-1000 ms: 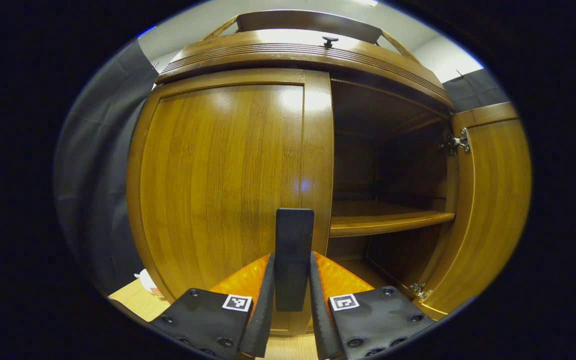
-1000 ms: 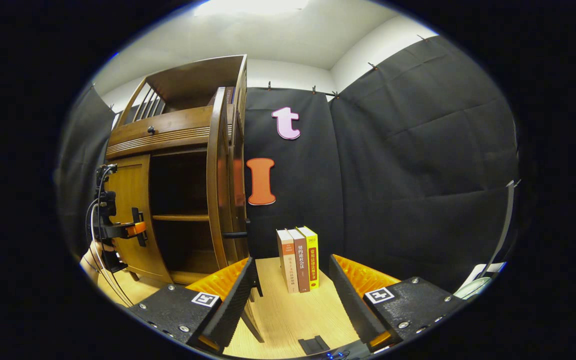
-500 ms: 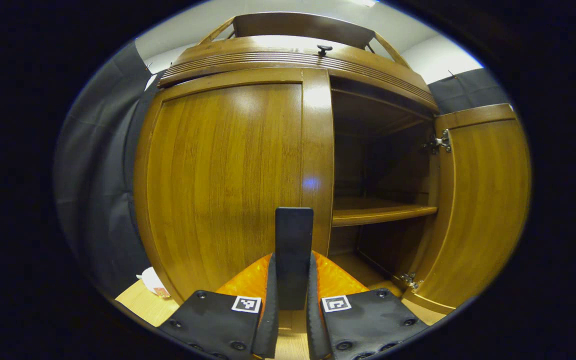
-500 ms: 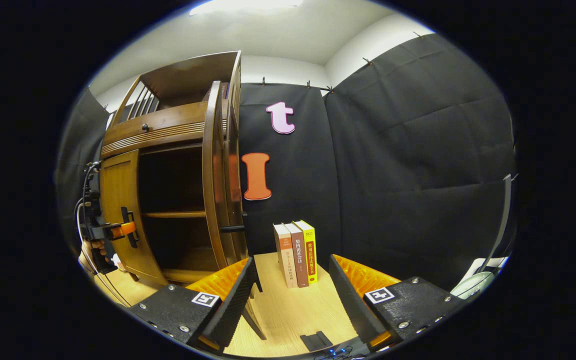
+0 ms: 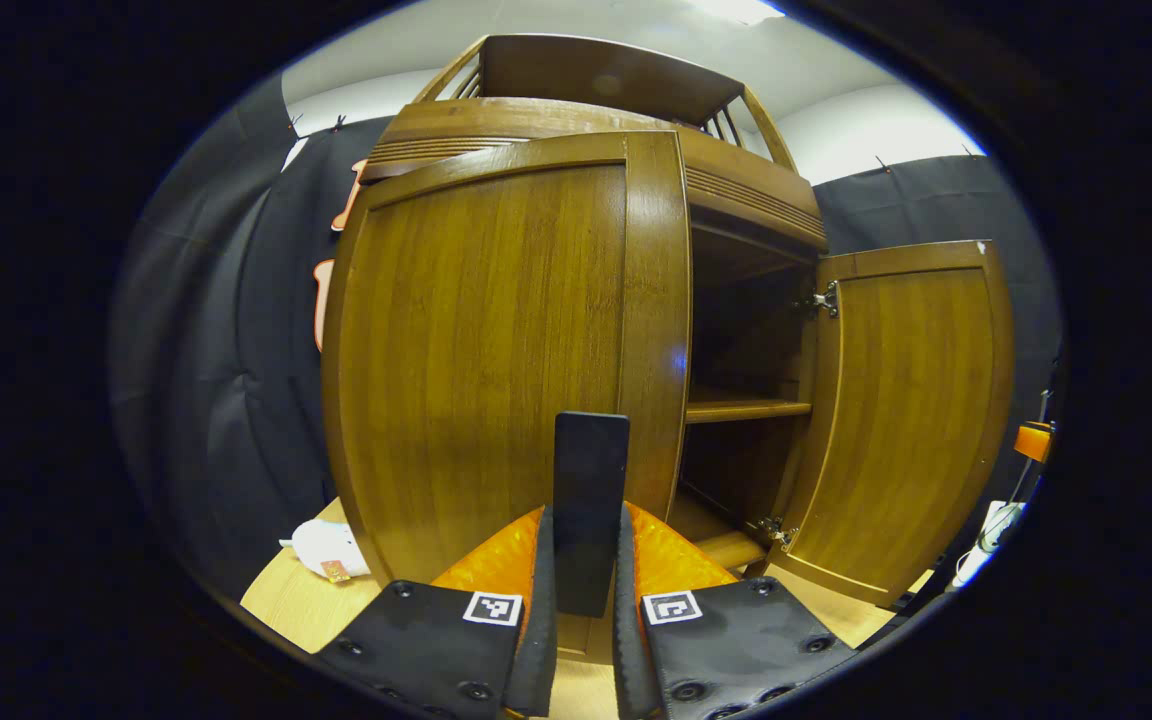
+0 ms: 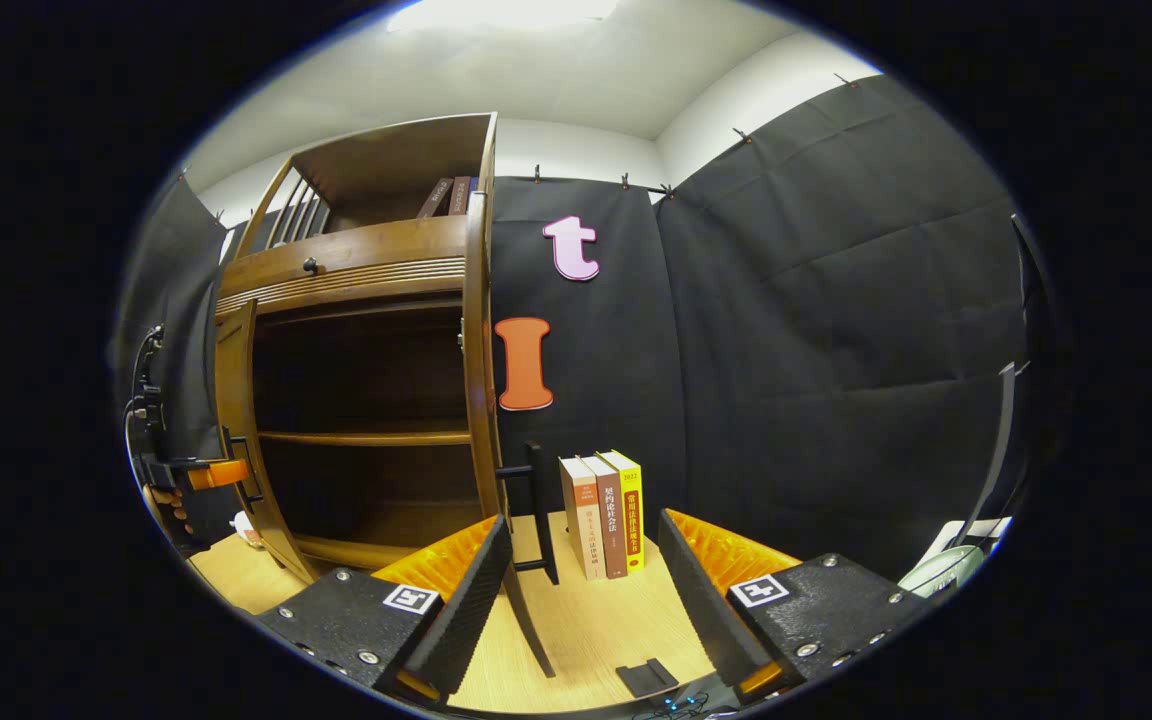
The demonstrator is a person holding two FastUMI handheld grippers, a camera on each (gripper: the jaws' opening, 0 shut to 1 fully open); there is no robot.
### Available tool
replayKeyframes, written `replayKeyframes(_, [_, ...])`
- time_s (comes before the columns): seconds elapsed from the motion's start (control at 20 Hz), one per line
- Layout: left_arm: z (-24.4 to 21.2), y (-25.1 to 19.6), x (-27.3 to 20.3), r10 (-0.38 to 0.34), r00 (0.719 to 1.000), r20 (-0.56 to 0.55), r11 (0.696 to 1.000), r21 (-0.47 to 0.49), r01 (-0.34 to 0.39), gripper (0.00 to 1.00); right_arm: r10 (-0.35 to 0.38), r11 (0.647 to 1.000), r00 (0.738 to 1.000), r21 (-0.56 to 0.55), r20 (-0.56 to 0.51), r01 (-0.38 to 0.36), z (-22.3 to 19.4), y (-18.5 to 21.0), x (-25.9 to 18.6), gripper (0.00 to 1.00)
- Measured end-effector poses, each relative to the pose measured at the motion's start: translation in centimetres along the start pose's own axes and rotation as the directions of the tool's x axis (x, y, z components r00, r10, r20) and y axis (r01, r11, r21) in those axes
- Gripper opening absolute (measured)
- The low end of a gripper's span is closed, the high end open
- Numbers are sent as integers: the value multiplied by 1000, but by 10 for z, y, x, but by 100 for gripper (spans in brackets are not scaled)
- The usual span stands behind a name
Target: Open the right door of the double-door shoe cabinet with the right hand, and open the left door with the left hand.
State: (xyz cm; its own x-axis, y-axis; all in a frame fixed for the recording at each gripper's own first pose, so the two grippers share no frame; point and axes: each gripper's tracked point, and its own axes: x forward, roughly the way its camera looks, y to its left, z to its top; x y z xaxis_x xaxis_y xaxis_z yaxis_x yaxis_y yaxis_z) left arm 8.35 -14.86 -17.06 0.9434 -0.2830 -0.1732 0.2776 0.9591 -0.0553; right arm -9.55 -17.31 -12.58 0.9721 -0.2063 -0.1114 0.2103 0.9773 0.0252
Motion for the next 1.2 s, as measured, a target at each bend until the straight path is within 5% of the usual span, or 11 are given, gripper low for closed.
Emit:
replayKeyframes(0.25, [-1, 24, -44, 7, 1000, 7, 1000, -5, -7, 26, 17, 1000, 1000, -8, 19, -17, 10, 18, -17, 90])
replayKeyframes(0.4, [2, 45, -73, 33, 999, 16, 999, -4, -33, 26, 29, 1000, 999, -6, 21, -29, 12, 27, -22, 90])
replayKeyframes(0.45, [3, 54, -84, 46, 999, 21, 999, -7, -46, 34, 34, 999, 999, -5, 16, -34, 12, 31, -22, 90])
replayKeyframes(0.55, [4, 66, -98, 57, 998, 30, 998, 1, -57, 20, 46, 999, 999, -5, 9, -46, 10, 40, -22, 90])
replayKeyframes(0.7, [9, 92, -118, 90, 995, 48, 996, 10, -91, 14, 68, 998, 998, -6, -1, -68, 4, 54, -18, 90])
replayKeyframes(0.8, [7, 98, -122, 80, 995, 51, 997, -2, -80, 20, 87, 996, 996, 12, -8, -87, 0, 65, -14, 90])
replayKeyframes(1.2, [6, 134, -132, 110, 992, 59, 994, 8, -111, 20, 130, 991, 991, 35, -18, -130, -6, 92, -1, 90])
